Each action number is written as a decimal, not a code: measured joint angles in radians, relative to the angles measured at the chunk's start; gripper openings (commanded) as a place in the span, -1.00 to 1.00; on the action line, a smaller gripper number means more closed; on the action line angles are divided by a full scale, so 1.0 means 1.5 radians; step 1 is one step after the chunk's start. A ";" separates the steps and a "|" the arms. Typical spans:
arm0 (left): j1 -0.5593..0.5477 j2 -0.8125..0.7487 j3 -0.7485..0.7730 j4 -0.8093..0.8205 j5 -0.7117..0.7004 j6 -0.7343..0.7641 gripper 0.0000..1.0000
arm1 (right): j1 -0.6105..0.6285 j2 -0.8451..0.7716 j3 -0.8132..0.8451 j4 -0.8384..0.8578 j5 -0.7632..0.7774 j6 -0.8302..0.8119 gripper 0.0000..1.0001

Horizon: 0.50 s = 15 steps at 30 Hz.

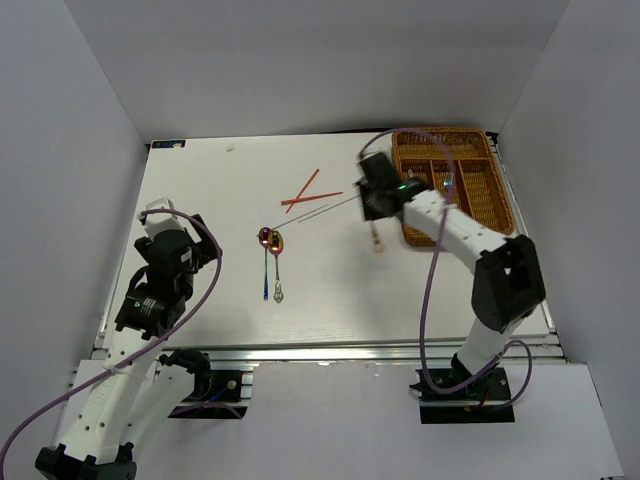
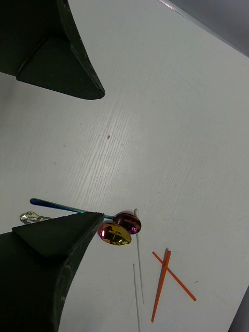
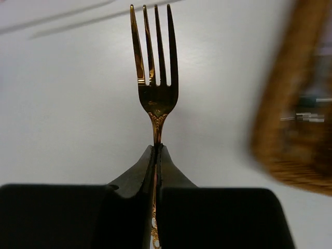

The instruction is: Sort the eating utensils into containers

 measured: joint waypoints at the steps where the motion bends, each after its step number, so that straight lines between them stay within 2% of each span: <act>1: 0.000 0.000 0.000 0.000 0.000 0.000 0.96 | -0.058 -0.009 0.000 0.006 0.003 -0.029 -1.00; 4: 0.000 0.000 0.000 0.000 0.000 0.000 0.96 | -0.230 0.003 0.021 0.021 0.021 -0.105 -1.00; 7: 0.000 0.000 0.000 0.000 0.003 0.000 0.96 | -0.350 0.060 0.091 0.011 0.043 -0.163 -1.00; 10: 0.000 0.000 0.000 0.000 0.004 0.000 0.96 | -0.398 0.127 0.169 0.007 0.046 -0.210 -1.00; 15: -0.001 -0.003 0.000 0.000 0.006 0.000 0.96 | -0.417 0.227 0.251 -0.003 0.045 -0.251 -1.00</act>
